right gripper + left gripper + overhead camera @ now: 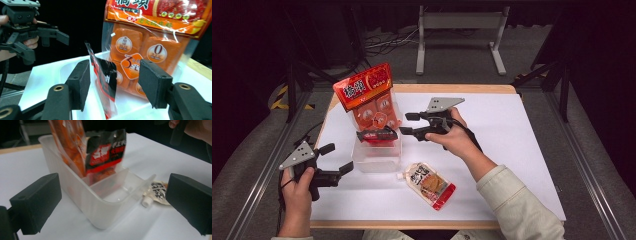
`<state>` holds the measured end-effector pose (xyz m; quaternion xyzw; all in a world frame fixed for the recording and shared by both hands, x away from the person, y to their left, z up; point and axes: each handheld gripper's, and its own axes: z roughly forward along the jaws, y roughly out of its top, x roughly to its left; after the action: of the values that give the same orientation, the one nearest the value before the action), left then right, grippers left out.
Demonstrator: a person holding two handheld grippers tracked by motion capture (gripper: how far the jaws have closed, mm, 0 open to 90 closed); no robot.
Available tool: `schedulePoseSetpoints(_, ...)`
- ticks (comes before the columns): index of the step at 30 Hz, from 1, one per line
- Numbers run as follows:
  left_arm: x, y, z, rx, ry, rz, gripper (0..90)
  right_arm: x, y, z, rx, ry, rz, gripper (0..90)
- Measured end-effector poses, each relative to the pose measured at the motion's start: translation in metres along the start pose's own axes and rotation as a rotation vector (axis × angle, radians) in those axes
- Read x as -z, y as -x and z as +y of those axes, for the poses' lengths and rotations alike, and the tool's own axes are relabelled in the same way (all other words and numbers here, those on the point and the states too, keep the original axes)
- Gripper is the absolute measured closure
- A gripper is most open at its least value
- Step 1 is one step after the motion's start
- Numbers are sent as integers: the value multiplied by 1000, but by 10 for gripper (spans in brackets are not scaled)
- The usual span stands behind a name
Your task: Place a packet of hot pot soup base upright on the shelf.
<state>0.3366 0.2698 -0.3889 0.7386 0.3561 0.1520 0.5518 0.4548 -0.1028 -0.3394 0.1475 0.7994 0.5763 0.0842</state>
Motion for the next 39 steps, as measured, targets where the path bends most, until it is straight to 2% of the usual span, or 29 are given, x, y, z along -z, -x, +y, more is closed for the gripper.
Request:
schedulePoseSetpoints(2,-1,1,1,-14,-1,2,15,6,-1,-1,0,-9,-8,414)
schedulePoseSetpoints(6,-2,2,2,-15,3,-2,15,17,-1,-3,-2,-19,-26,408)
schedulePoseSetpoints(11,-3,3,3,-28,-15,1,16,33,-2,-7,-3,-46,-54,405)
schedulePoseSetpoints(16,-4,3,3,-35,-18,-10,17,44,-4,-11,3,-62,-46,387)
schedulePoseSetpoints(23,-3,4,3,-31,-22,-18,17,55,-9,-13,-3,-43,-29,364)
schedulePoseSetpoints(25,-4,4,4,-34,-26,-19,18,57,-10,-13,-11,-49,-24,364)
schedulePoseSetpoints(27,-4,4,4,-34,-28,-21,18,59,-12,-14,-18,-78,-22,349)
schedulePoseSetpoints(33,-3,4,4,-32,-31,-18,19,60,-18,-18,-12,-64,-15,322)
schedulePoseSetpoints(35,-3,4,4,-33,-29,-16,19,58,-21,-22,-17,-62,-14,284)
schedulePoseSetpoints(37,-3,4,4,-33,-28,-14,19,55,-22,-25,-8,-71,-19,286)
schedulePoseSetpoints(39,-3,4,4,-35,-27,-14,19,53,-24,-27,3,-79,-5,325)
